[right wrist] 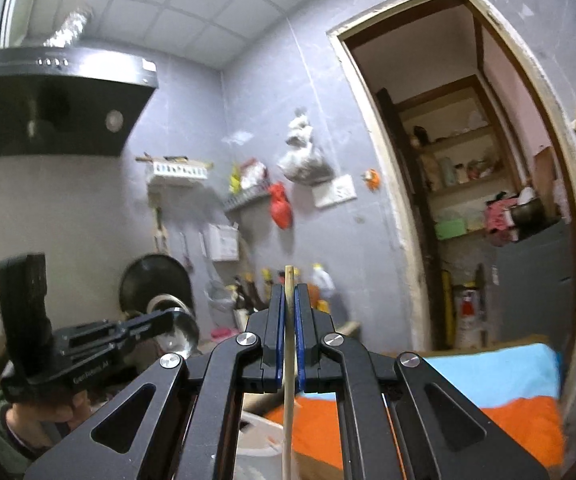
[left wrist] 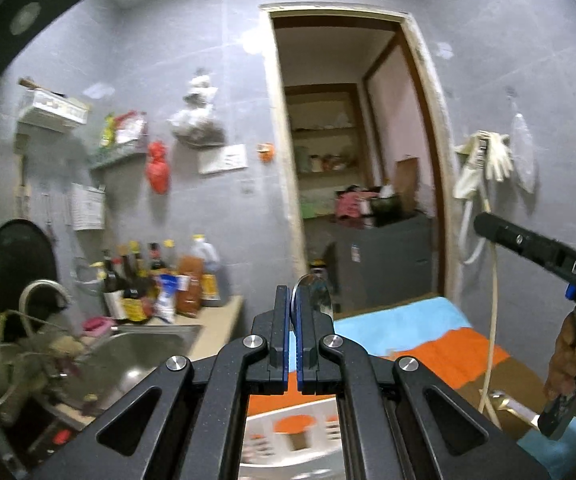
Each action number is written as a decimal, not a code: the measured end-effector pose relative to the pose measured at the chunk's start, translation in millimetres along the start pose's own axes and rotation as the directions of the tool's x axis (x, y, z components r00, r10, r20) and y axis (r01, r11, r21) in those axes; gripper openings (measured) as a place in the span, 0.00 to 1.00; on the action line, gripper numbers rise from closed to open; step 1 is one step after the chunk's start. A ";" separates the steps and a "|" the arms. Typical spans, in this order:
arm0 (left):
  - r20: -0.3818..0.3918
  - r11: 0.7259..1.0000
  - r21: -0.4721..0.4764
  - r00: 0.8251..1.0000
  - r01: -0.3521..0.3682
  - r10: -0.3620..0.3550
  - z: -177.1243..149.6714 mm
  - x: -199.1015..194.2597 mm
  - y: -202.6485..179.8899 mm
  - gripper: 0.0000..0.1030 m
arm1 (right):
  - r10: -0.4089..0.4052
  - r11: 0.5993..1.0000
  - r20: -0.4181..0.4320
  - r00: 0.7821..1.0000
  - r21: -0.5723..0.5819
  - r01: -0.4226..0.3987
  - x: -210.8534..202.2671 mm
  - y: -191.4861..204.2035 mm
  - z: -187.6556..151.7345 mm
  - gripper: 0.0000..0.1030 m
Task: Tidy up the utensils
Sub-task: 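Lift the chopstick with the right tool while the left tool carries the spoon over the caddy, then open the right tool over the caddy while the left tool releases the spoon into it, then move both tools back to the fork, knife and gold spoon on the blanket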
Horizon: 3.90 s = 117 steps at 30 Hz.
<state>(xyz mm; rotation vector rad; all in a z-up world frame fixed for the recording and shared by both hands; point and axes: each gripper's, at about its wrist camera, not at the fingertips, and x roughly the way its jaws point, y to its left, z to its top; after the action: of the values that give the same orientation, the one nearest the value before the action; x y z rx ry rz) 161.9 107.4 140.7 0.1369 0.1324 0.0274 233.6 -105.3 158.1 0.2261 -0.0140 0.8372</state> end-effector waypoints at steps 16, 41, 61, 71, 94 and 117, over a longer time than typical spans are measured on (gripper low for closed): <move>-0.001 0.957 0.042 0.958 -0.286 0.286 -43.5 12.4 75.0 0.00 | 0.007 0.997 0.077 0.997 -0.071 -0.001 73.4 30.2 -24.0 0.03; -0.028 0.941 0.164 0.952 -0.297 0.305 -106.2 60.2 52.3 0.01 | -0.020 0.995 -0.054 0.998 -0.095 0.015 93.6 18.6 -85.8 0.03; -0.143 0.937 -0.339 0.980 0.085 -0.141 -70.3 47.0 91.2 0.30 | -0.015 0.999 -0.128 0.992 -0.033 0.011 64.4 11.9 -80.5 0.21; -0.064 0.932 -0.343 0.987 0.119 -0.150 -52.5 19.2 71.6 0.53 | -0.041 0.998 -0.070 0.997 -0.055 0.037 18.1 14.7 -50.6 0.56; 0.074 0.955 -0.204 0.976 0.214 -0.203 -12.2 -62.0 -27.2 0.95 | -0.269 0.952 -0.065 0.961 -0.169 0.255 -165.3 29.9 37.4 1.00; -0.044 0.963 -0.125 0.969 0.237 -0.244 -78.1 -32.2 -108.8 0.96 | -0.507 0.855 -0.184 0.842 -0.233 0.463 -208.3 -38.7 -78.7 1.00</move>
<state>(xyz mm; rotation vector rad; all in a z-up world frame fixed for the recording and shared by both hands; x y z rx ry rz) 121.6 9.1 53.1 -0.0001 0.2054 -0.2037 116.4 -267.3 52.7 -0.0488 0.1890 0.3419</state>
